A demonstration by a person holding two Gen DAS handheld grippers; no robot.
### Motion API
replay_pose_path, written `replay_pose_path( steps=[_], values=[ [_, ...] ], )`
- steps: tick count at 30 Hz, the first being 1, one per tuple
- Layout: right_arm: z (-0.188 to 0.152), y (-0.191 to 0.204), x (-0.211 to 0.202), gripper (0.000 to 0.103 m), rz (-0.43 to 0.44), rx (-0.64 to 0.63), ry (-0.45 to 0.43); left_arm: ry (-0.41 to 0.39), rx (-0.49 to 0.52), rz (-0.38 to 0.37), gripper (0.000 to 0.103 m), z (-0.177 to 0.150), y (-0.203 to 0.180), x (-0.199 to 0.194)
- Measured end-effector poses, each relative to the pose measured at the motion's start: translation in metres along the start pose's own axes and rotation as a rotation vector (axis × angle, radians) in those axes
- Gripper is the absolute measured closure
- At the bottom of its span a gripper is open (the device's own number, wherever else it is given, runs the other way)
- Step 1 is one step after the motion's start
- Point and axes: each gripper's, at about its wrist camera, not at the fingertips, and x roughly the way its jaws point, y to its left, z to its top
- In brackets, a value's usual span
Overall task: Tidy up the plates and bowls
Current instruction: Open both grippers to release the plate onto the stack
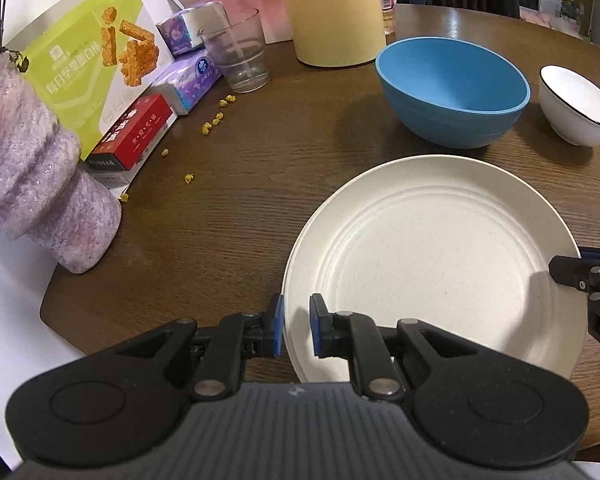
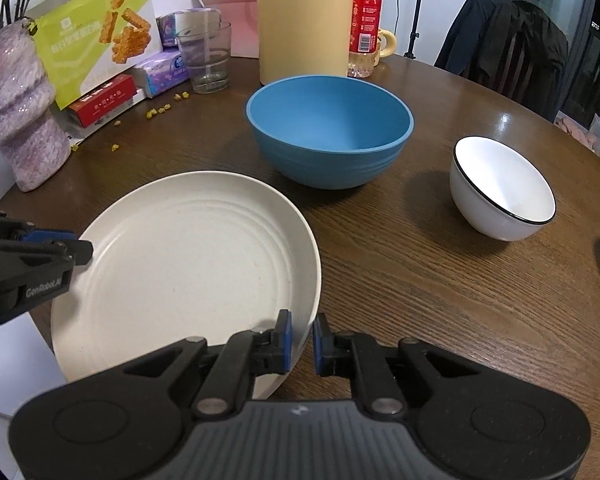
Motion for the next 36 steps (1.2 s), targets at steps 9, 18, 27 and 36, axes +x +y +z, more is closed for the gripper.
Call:
replay_pose_path(
  steps=[9,18,27,36],
  values=[
    [-0.005,0.008,0.001,0.090,-0.037,-0.054,-0.024,-0.011,-0.019,-0.001,0.089,-0.001,0.002,-0.001],
    [-0.001,0.016,0.006,0.089,-0.067,-0.088,0.005,-0.007,-0.031,-0.011,0.089,0.000,0.004,-0.002],
    [0.004,0.016,0.009,0.087,-0.059,-0.075,0.035,0.002,-0.049,-0.033,0.088,0.001,0.008,0.001],
    [0.013,-0.012,-0.006,0.058,0.049,0.076,0.051,-0.038,-0.150,-0.077,0.043,0.007,0.033,-0.020]
  ],
)
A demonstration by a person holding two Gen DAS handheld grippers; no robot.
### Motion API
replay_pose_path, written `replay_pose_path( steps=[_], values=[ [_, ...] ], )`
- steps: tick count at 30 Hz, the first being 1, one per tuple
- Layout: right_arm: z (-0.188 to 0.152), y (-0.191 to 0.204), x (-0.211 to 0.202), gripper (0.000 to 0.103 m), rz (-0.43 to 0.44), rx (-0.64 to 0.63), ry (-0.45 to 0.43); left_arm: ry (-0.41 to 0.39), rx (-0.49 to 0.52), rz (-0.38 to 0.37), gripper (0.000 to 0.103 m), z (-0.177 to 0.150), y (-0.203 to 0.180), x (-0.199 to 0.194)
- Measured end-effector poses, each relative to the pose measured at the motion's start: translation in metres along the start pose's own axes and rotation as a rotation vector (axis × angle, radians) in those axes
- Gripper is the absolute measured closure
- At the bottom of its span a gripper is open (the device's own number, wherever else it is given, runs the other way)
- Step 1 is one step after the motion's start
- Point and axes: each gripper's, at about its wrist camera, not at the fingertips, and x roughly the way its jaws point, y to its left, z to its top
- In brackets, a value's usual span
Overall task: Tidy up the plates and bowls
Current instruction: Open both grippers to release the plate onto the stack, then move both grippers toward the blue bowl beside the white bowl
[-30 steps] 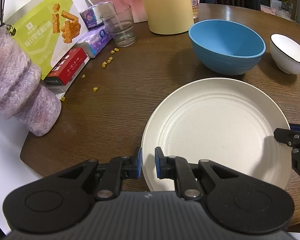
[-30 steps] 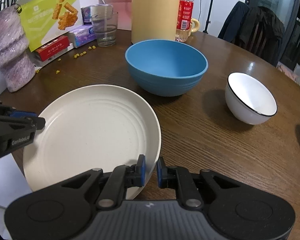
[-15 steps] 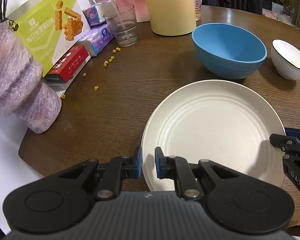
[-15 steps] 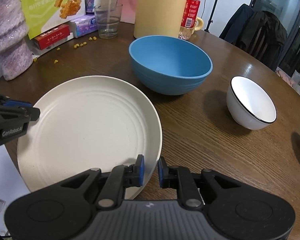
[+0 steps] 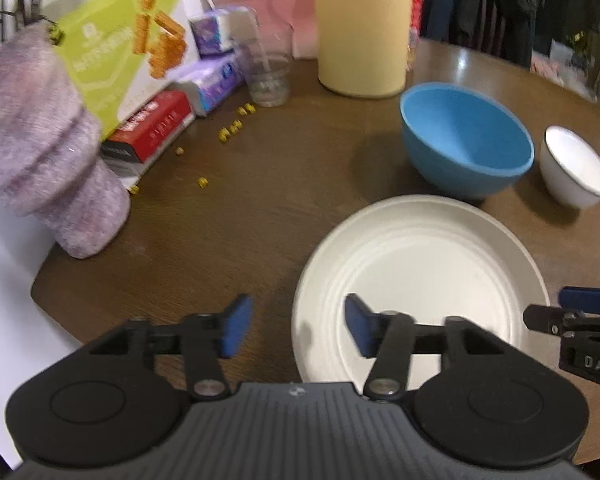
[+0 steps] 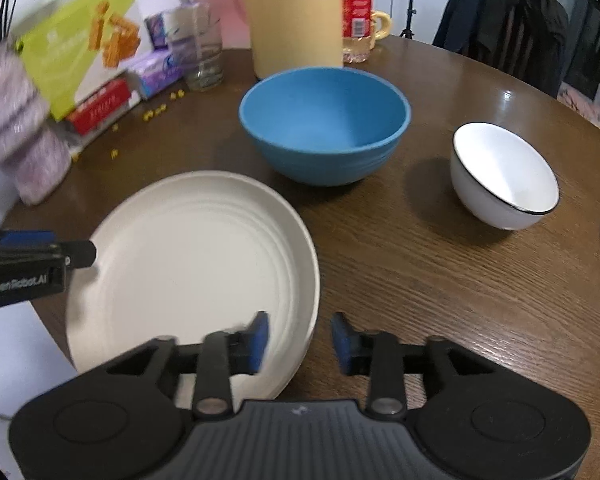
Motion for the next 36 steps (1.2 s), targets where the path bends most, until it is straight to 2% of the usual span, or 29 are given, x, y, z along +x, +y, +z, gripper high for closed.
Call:
replay_pose_path(
  steps=[1,2,3,4,5,8,13,18,26,29,36],
  values=[
    [0.001,-0.002,-0.004,0.044,0.004,0.008,-0.006,-0.008,-0.009,0.000,0.033,0.001,0.003,-0.004],
    [0.002,-0.005,-0.008,0.037,0.007,0.015,-0.012,-0.020,-0.021,0.001,0.019,0.001,0.007,-0.009],
    [0.003,-0.007,-0.012,0.024,0.009,0.023,-0.018,-0.032,-0.032,-0.002,0.014,0.001,0.010,-0.013],
    [0.003,-0.009,-0.016,0.016,0.011,0.027,-0.023,-0.044,-0.041,-0.008,0.005,0.001,0.014,-0.018],
    [0.003,-0.011,-0.021,0.013,0.014,0.031,-0.028,-0.053,-0.051,-0.016,0.000,0.000,0.017,-0.023],
    [-0.001,-0.017,-0.036,0.000,0.020,0.055,-0.031,-0.068,-0.070,-0.021,0.000,-0.003,0.025,-0.039],
    [-0.015,-0.015,-0.065,0.000,0.006,0.060,-0.047,-0.092,-0.078,-0.026,0.000,-0.014,0.031,-0.063],
    [-0.028,-0.011,-0.092,0.000,-0.034,0.077,-0.072,-0.093,-0.085,-0.078,0.000,-0.028,0.028,-0.081],
    [-0.050,-0.016,-0.127,0.000,-0.061,0.113,-0.105,-0.119,-0.052,-0.133,0.000,-0.037,0.003,-0.102],
    [-0.053,-0.021,-0.133,0.000,-0.084,0.108,-0.113,-0.128,-0.044,-0.130,0.000,-0.041,-0.009,-0.111],
    [-0.064,-0.049,-0.152,0.000,-0.069,0.099,-0.138,-0.146,-0.049,-0.131,0.000,-0.045,-0.045,-0.130]
  ],
)
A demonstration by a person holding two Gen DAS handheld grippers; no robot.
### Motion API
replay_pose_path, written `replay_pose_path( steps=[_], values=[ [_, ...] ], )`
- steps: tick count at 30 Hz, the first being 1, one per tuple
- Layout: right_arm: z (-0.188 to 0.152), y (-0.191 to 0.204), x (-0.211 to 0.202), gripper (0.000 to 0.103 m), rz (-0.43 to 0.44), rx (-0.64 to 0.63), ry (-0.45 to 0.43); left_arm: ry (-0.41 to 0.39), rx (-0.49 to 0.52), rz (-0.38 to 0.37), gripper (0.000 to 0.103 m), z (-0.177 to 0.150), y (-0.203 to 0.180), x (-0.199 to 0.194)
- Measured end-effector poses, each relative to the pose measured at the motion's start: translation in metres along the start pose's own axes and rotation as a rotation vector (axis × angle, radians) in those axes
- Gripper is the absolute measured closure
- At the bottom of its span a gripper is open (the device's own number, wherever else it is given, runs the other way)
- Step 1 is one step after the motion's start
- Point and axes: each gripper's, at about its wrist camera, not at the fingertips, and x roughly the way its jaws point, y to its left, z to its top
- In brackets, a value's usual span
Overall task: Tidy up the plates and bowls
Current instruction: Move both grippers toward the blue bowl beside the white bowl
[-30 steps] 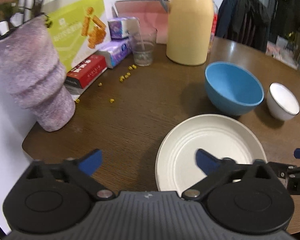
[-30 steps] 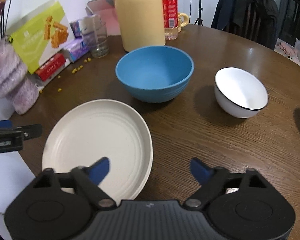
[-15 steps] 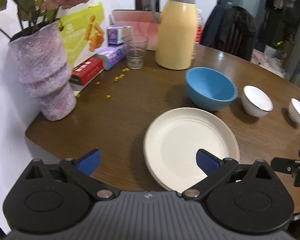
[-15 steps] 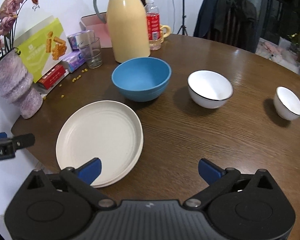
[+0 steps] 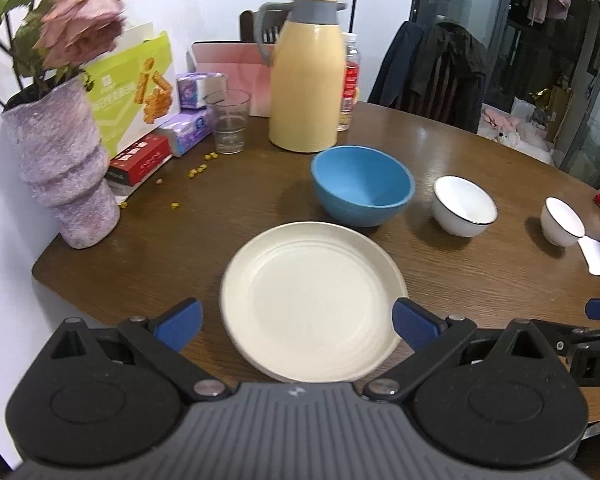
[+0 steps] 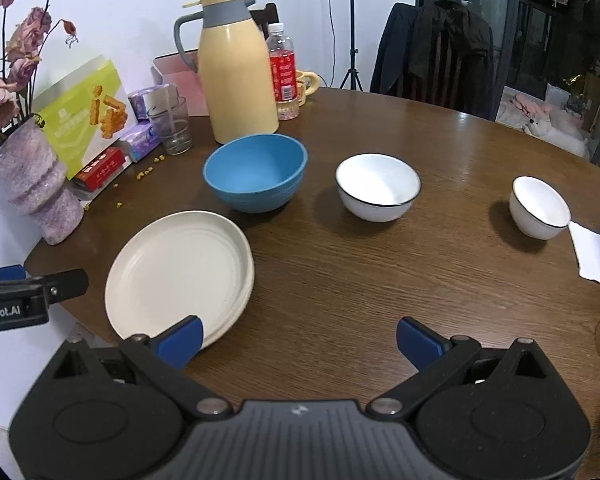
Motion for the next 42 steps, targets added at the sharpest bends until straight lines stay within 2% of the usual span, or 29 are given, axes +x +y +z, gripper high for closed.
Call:
replay_pose_path(
  steps=[9,16,20,31,42],
  values=[
    [-0.013,-0.039,-0.018,0.000,-0.004,-0.021,-0.011,-0.009,-0.003,0.012,0.000,-0.009,-0.050,-0.011],
    [-0.016,-0.052,-0.019,0.000,0.008,-0.025,-0.016,-0.026,-0.014,0.009,0.000,-0.002,-0.057,-0.010],
    [-0.010,-0.055,-0.016,0.000,0.023,0.000,-0.034,-0.038,0.013,0.011,0.000,0.010,-0.058,-0.003],
    [0.036,-0.035,0.017,0.000,0.000,0.005,-0.038,-0.060,0.043,-0.010,0.000,0.064,-0.037,0.030],
    [0.083,-0.025,0.072,0.000,0.021,0.066,0.050,0.049,0.010,0.007,0.000,0.103,-0.007,0.086]
  ],
)
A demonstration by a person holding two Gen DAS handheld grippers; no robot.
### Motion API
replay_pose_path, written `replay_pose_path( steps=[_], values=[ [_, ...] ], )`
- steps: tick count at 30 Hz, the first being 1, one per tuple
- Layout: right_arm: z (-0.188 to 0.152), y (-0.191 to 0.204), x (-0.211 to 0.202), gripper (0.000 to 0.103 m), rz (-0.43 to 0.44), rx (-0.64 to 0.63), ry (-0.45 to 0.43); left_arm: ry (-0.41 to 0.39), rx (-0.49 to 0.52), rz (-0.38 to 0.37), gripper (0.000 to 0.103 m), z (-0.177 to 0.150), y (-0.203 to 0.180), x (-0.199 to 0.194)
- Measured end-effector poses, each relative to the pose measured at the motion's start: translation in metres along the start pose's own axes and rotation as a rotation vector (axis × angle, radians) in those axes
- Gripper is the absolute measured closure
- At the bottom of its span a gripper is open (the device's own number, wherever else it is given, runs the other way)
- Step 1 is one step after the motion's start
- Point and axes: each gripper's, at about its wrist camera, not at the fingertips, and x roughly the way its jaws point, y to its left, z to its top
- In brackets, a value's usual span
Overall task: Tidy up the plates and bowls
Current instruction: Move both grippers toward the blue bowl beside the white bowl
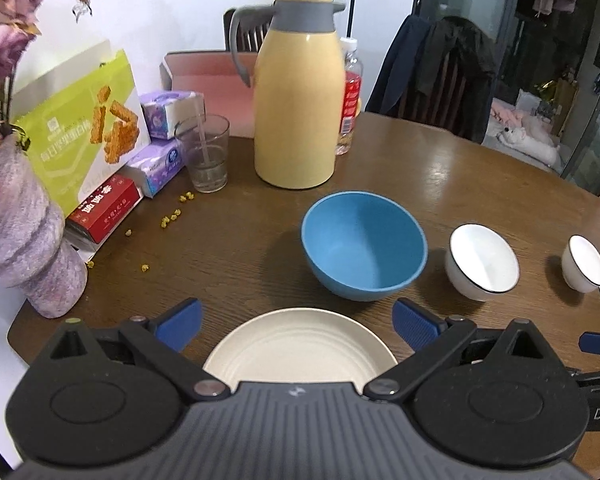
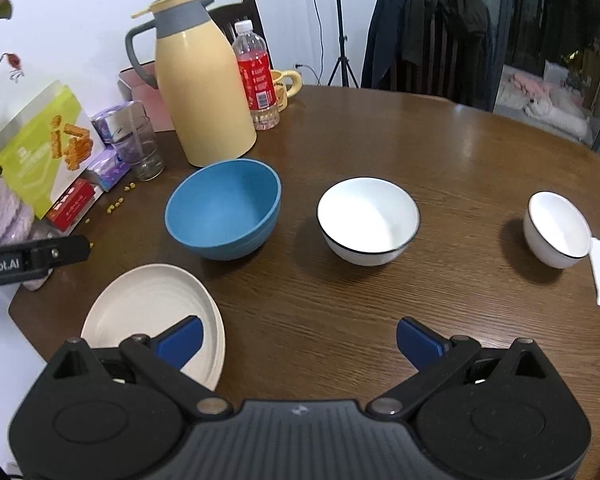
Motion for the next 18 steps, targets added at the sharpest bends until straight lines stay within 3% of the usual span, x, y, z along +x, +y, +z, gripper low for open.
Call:
replay_pose_path(
  steps=[18],
  values=[
    [0.079,0.020,0.095,0.005,-0.032,-0.019,0.100,0.139,-0.046,0.048,0.000,0.060,0.027,0.108]
  ],
)
